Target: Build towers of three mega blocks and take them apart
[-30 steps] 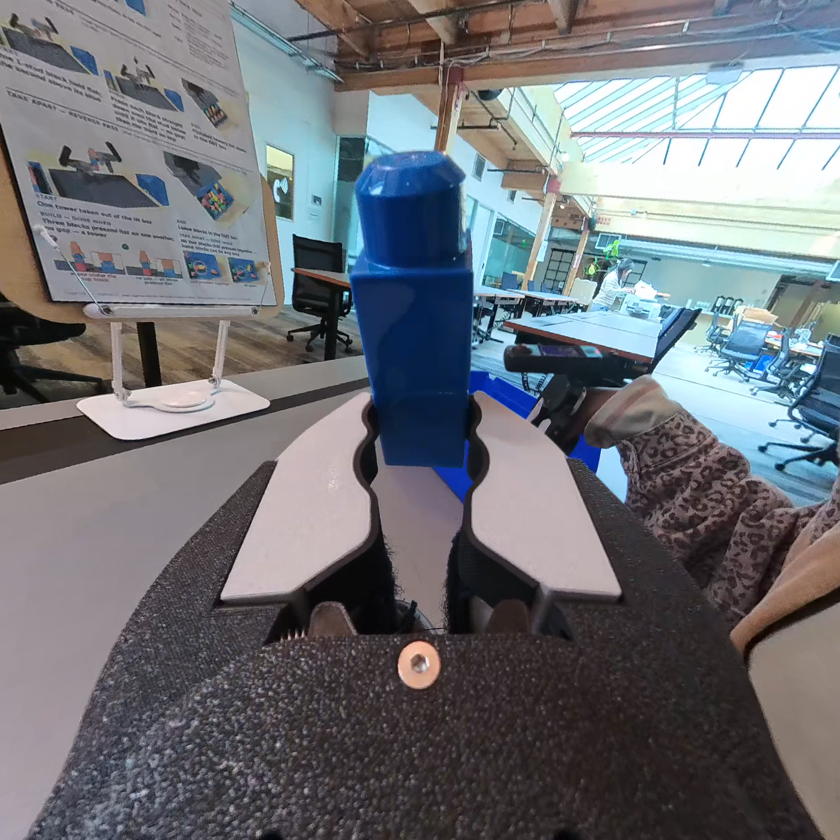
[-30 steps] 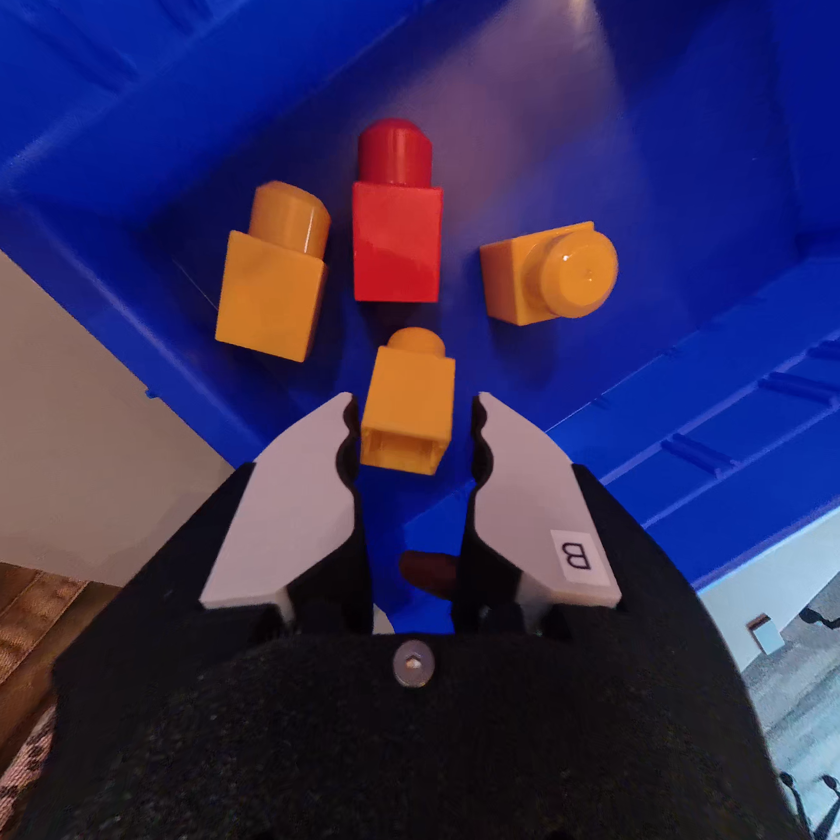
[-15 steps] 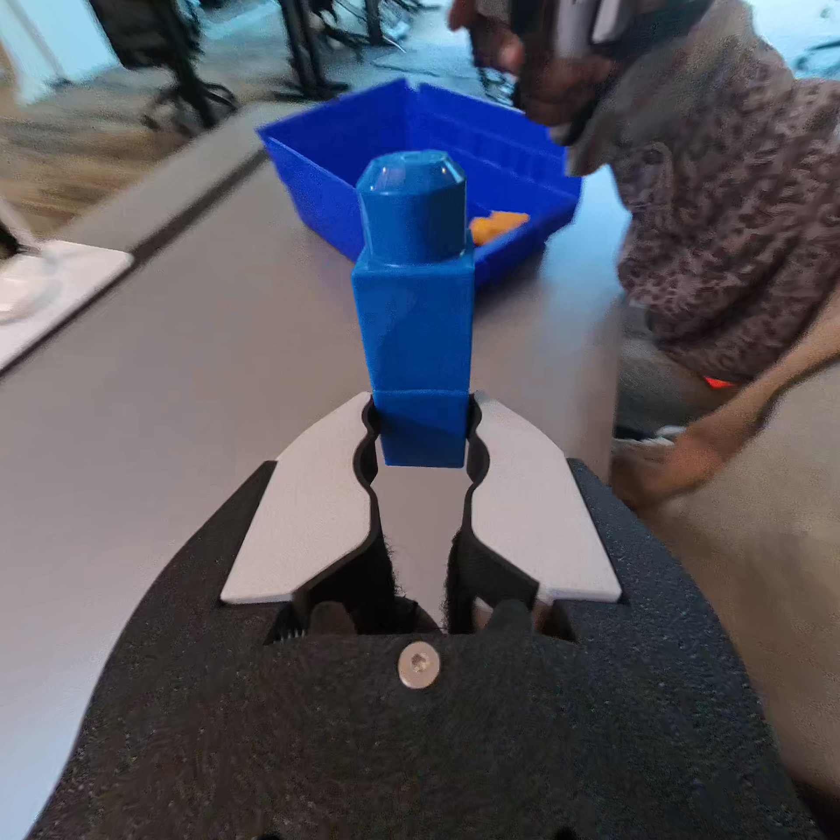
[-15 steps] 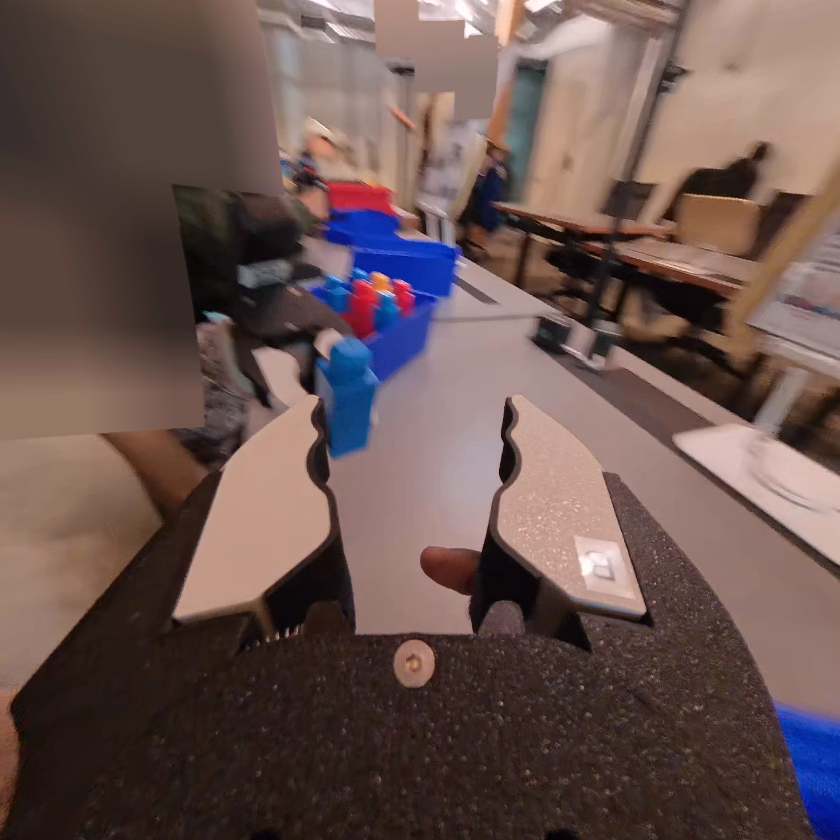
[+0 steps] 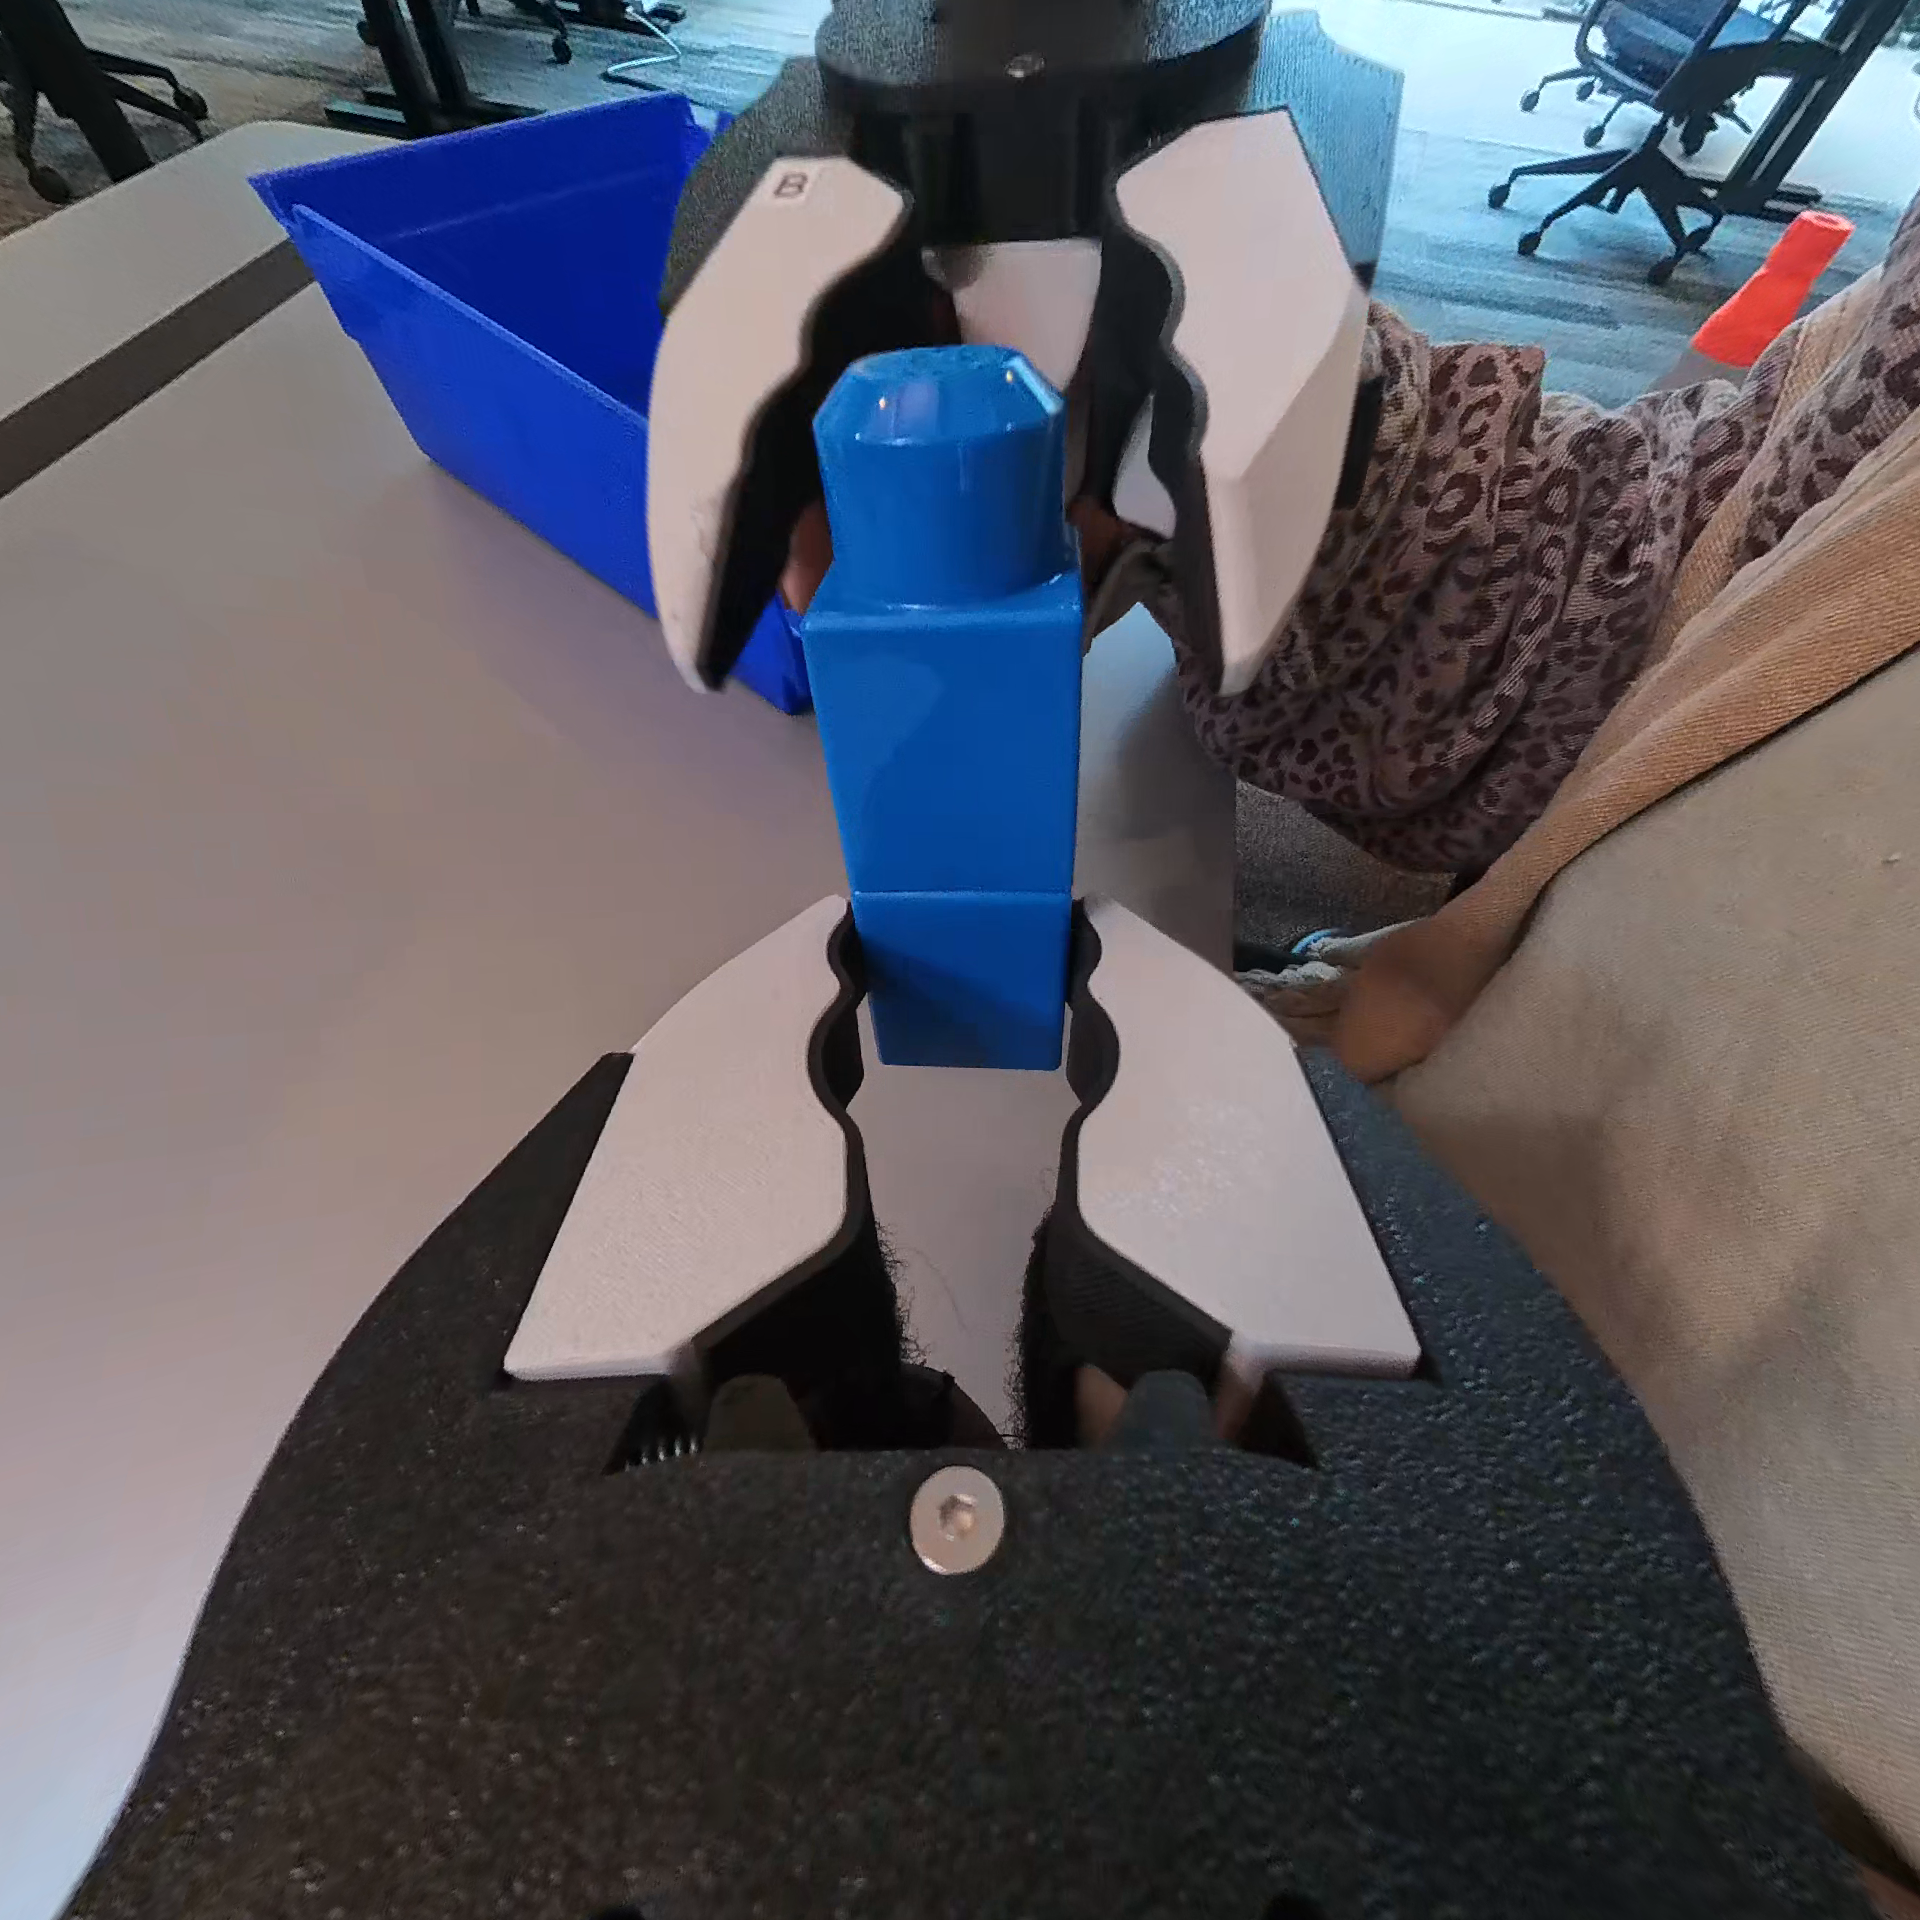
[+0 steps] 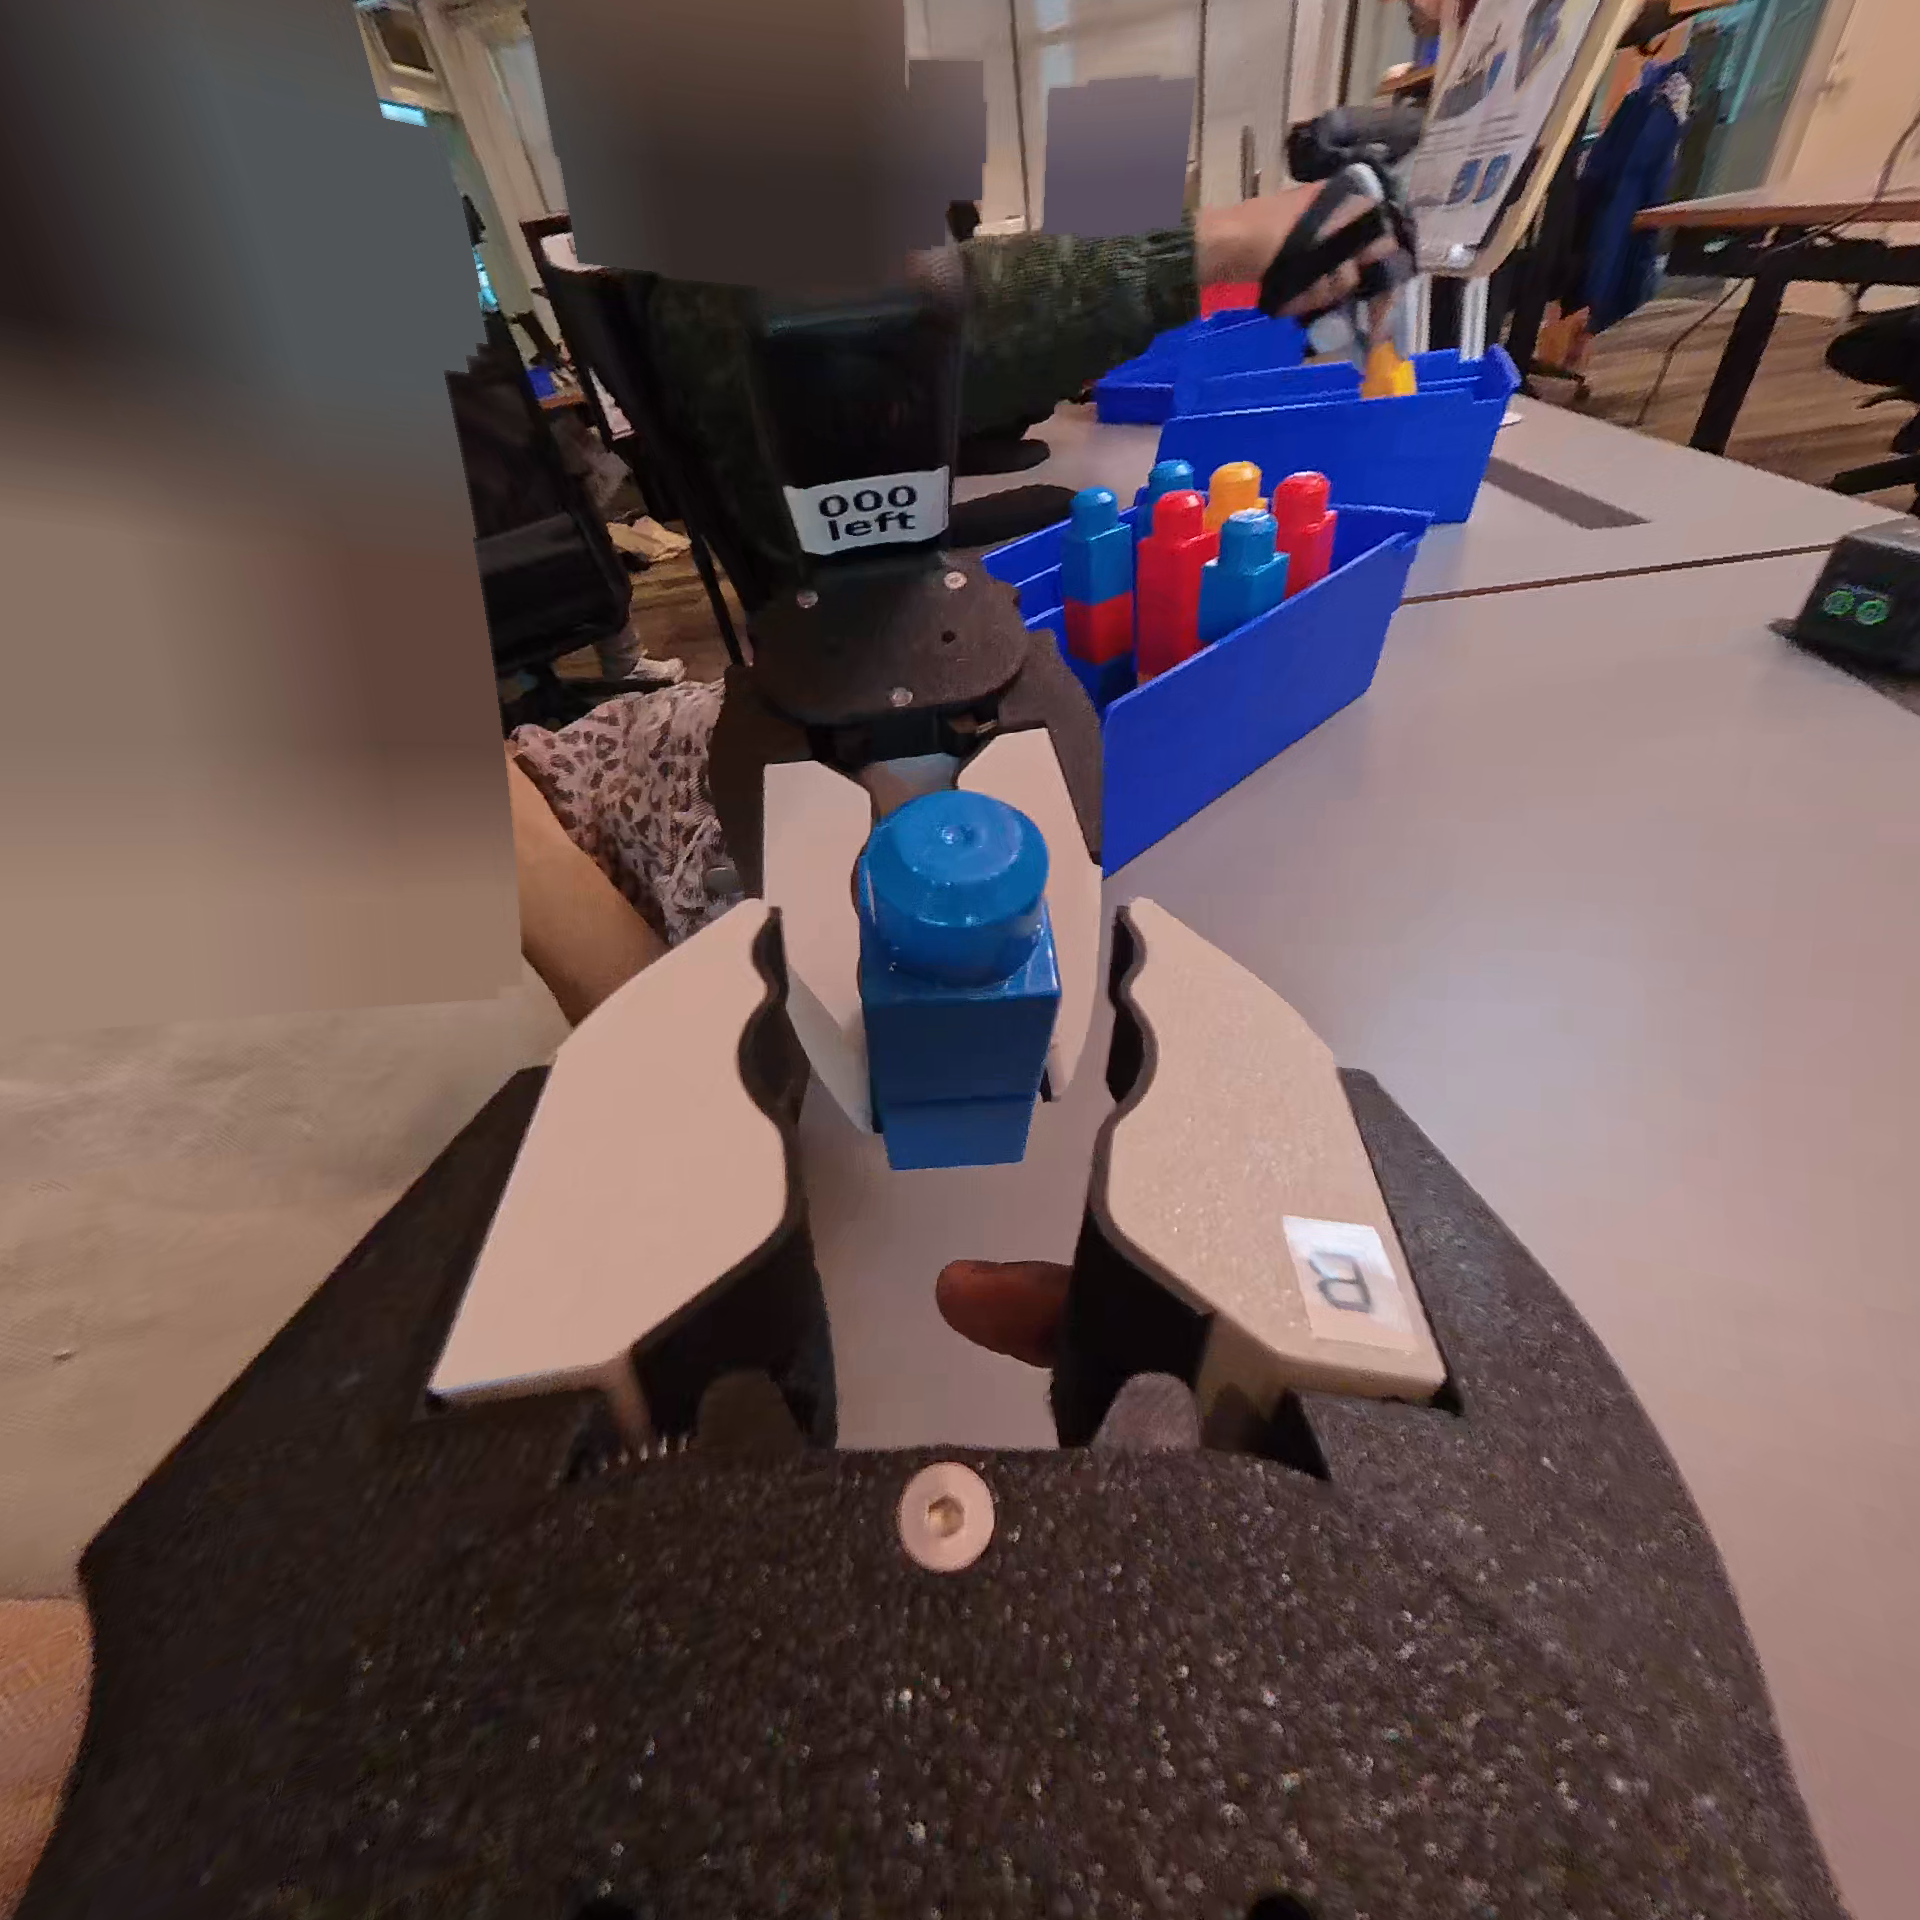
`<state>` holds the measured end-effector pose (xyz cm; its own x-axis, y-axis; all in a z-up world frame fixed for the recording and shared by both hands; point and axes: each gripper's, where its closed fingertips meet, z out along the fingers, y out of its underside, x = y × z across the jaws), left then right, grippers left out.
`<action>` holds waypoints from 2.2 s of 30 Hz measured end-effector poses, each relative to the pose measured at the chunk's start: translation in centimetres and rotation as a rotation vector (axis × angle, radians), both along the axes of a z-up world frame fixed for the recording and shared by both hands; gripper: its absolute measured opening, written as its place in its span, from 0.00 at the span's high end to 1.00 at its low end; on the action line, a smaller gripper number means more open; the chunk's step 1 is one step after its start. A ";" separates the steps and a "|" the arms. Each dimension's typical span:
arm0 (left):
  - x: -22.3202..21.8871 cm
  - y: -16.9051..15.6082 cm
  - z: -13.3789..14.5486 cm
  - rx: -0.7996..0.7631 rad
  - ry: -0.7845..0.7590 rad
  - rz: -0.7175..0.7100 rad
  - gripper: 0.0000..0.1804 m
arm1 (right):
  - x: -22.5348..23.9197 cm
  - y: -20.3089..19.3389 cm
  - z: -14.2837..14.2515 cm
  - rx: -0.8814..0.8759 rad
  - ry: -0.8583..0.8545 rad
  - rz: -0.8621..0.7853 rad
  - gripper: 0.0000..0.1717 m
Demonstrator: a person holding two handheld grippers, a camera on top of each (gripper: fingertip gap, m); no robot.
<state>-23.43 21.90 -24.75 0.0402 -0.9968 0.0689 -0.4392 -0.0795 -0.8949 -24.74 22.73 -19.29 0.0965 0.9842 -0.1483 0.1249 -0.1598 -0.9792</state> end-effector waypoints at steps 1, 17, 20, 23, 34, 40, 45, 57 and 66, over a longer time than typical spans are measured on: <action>0.0 -0.1 -0.1 0.001 0.003 -0.005 0.80 | -0.2 -0.1 -0.2 0.007 -0.010 0.007 0.71; -2.1 3.7 1.9 0.021 -0.087 0.200 0.80 | 26.6 7.7 8.5 0.283 0.133 -1.257 0.79; -2.7 5.1 2.8 0.043 -0.135 0.282 0.80 | 34.1 8.5 2.5 0.115 -0.281 -1.583 0.79; -2.5 5.1 3.9 0.038 -0.206 0.290 0.80 | 35.9 9.1 -3.7 -0.126 -0.534 -1.602 0.79; -2.9 5.0 4.4 0.050 -0.218 0.289 0.80 | 36.1 9.9 -7.3 -0.220 -0.704 -1.608 0.71; -2.5 4.8 4.0 0.041 -0.208 0.274 0.80 | 32.2 10.9 -3.5 -0.065 -0.502 -1.493 0.66; -1.9 4.3 3.5 0.050 -0.180 0.247 0.80 | 13.8 7.5 3.5 0.035 0.003 -0.684 0.67; -0.8 1.9 2.2 0.104 -0.074 0.117 0.80 | -1.7 1.3 0.3 0.044 -0.059 -0.189 0.83; -7.7 8.9 8.2 0.191 -0.299 0.628 0.60 | 13.5 8.4 2.8 0.229 -0.249 -0.859 0.83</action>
